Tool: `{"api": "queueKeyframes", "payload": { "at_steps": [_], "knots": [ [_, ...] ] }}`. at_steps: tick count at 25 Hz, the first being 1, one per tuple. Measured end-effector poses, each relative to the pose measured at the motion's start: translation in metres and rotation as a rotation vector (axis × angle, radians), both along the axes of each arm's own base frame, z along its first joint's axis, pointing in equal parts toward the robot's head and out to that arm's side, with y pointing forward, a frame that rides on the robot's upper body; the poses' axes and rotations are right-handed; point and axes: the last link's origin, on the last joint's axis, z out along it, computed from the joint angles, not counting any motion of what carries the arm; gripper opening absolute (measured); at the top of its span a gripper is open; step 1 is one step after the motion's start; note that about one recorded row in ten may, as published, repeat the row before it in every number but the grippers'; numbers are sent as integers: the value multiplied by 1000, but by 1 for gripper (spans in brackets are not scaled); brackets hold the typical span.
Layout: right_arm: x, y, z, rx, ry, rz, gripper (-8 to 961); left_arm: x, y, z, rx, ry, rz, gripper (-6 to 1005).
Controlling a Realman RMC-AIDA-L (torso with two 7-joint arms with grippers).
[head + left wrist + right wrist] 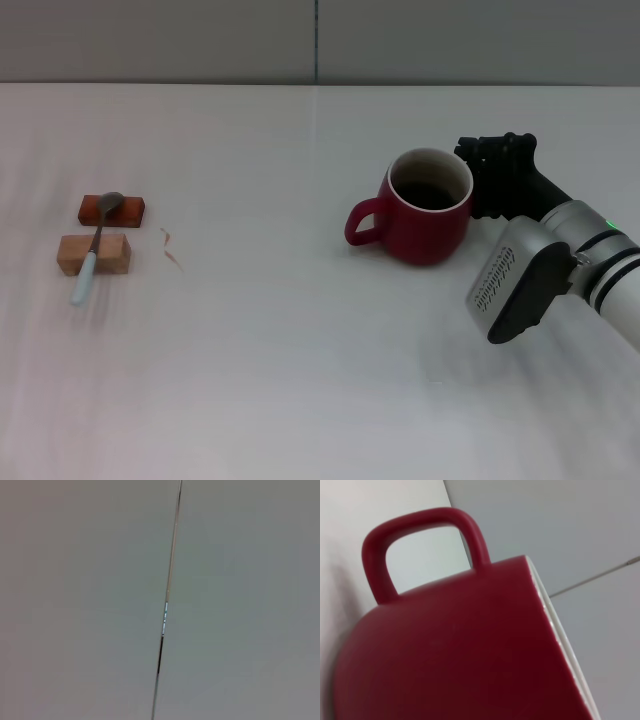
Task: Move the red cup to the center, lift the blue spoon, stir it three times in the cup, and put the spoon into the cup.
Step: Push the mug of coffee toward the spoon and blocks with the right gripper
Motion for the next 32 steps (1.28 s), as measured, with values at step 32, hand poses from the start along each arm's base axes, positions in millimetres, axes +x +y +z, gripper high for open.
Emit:
{"api": "queueKeyframes", "payload": {
  "at_steps": [32],
  "knots": [
    [-49,-17,-37,-139,78,99,51,1,-4,-3,1,-6,-13,791]
  ]
}}
